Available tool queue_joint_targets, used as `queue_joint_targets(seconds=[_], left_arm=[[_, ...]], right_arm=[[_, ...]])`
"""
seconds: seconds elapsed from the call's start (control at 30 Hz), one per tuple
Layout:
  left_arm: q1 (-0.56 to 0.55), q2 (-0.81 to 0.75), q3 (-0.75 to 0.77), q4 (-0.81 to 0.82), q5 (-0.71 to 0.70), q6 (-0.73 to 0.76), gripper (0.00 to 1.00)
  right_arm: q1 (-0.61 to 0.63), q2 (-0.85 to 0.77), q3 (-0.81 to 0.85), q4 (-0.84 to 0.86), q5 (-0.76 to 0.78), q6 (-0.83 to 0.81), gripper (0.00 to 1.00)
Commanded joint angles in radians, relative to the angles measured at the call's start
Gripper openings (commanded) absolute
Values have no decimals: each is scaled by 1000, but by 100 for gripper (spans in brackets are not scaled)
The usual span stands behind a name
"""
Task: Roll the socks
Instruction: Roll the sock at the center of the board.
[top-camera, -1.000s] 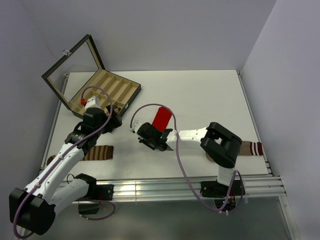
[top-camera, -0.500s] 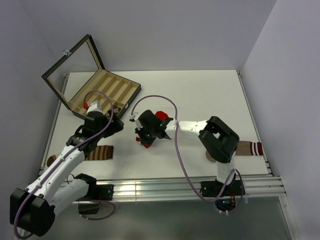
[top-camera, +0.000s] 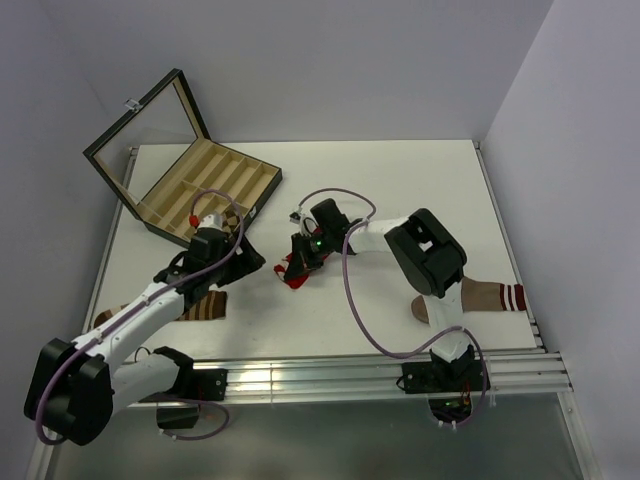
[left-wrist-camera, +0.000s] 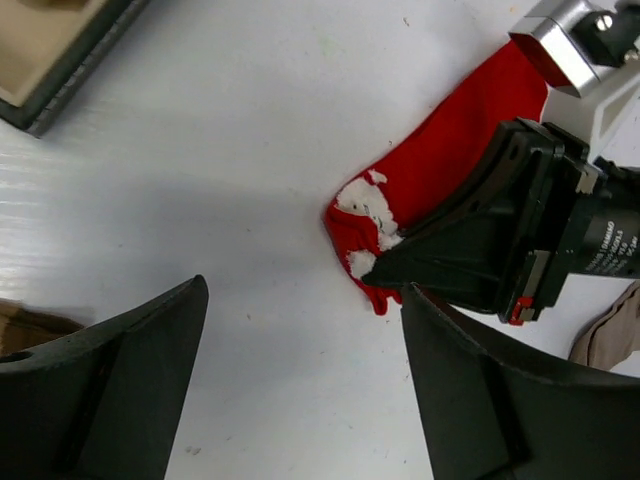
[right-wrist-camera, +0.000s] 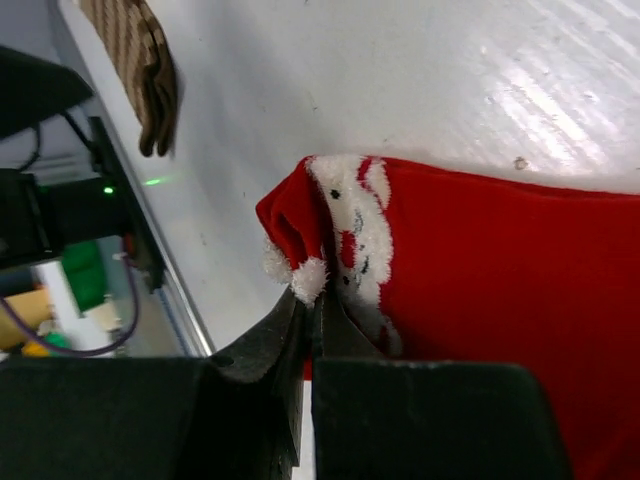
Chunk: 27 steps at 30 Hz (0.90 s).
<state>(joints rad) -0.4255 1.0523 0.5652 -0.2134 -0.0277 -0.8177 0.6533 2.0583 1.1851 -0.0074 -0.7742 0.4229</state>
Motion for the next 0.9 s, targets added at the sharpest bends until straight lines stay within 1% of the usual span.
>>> queue_joint_targets(seconds=[0.0, 0.03, 0.1, 0.13, 0.2, 0.23, 0.27, 0.53, 0.87], left_arm=[[-25, 46, 4, 72, 18, -31, 82], [-30, 58, 4, 75, 18, -34, 77], [-42, 98, 4, 78, 18, -41, 71], [-47, 110, 5, 78, 18, -43, 65], [-61, 147, 9, 83, 18, -47, 62], [-64, 159, 9, 86, 18, -49, 57], [-71, 184, 10, 94, 18, -49, 54], [-93, 325, 59, 131, 54, -41, 52], [-94, 413, 74, 204, 64, -80, 49]], right_arm=[[-32, 29, -5, 106, -117, 105, 0], [-35, 39, 5, 90, -116, 103, 0], [-40, 48, 18, 69, -102, 96, 1], [-41, 51, 22, 61, -97, 91, 1], [-41, 51, 24, 61, -93, 91, 2], [-41, 51, 24, 58, -88, 91, 2], [-41, 52, 22, 61, -86, 93, 3], [-43, 74, 28, 58, -79, 108, 4], [-43, 83, 48, 41, -80, 116, 8]])
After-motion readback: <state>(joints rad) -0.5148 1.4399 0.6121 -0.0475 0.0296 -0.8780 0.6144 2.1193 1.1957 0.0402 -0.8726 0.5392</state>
